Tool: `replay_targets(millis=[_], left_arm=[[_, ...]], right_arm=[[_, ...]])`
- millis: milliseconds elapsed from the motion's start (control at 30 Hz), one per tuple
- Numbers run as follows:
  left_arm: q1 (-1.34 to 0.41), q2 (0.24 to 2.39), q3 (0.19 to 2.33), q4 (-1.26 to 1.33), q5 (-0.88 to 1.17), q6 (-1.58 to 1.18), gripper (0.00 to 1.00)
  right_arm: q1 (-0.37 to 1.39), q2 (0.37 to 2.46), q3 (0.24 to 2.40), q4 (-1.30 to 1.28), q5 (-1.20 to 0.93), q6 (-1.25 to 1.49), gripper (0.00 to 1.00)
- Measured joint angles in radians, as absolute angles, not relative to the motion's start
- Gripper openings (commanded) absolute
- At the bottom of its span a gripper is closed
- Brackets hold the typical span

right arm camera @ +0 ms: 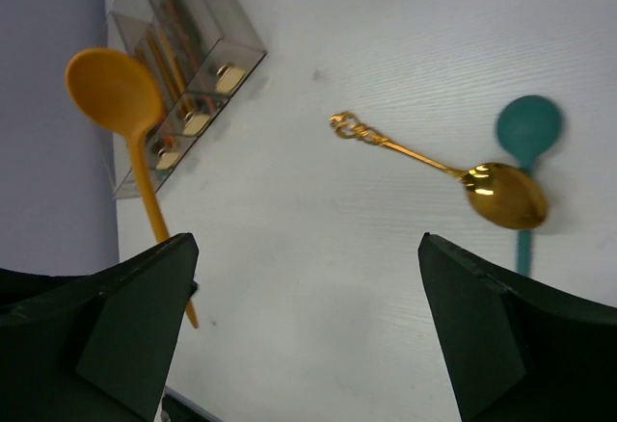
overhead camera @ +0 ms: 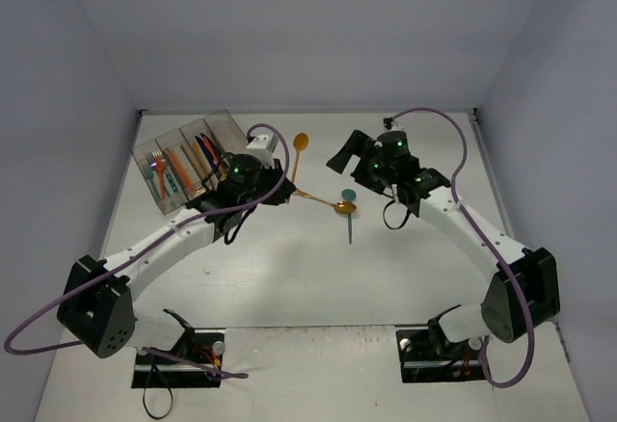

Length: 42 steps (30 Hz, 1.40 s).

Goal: Sort the eating utensils into containers

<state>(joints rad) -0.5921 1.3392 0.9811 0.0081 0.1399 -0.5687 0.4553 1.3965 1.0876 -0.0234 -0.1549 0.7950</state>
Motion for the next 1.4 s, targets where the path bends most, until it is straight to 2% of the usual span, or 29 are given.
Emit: replay_targets(millis=[233,633,800,867,967,1200,1400], left_arm=[[-0.374,1.461,1.126,-0.149,0.072,-0.644,0.0],[-0.176,1.94,1.622,-0.282,0.005,-0.701,0.01],[-0.157,2.08,1.721,-0.34,-0.002,-0.688,0.21],[-0.156,2.103,1.742,-0.363,-0.003,-0.68,0.33],[-0.156,2.112,1.762,-0.377,-0.001,-0.667,0.43],[-0.168,2.066,1.756,-0.379,0.026,-0.579,0.45],[-0.23,1.966,1.696,-0.326,0.2,-0.266,0.46]], right_arm=[[0.287,1.306,1.049,-0.117,-0.131,0.679,1.0],[0.268,1.261,0.987,-0.181,-0.148,0.546,1.0],[0.268,1.261,0.976,-0.199,-0.15,0.516,1.0],[0.267,1.26,0.974,-0.201,-0.15,0.507,1.0],[0.267,1.26,0.97,-0.205,-0.15,0.495,1.0],[0.262,1.26,0.962,-0.214,-0.15,0.469,1.0],[0.248,1.26,0.96,-0.215,-0.159,0.435,1.0]])
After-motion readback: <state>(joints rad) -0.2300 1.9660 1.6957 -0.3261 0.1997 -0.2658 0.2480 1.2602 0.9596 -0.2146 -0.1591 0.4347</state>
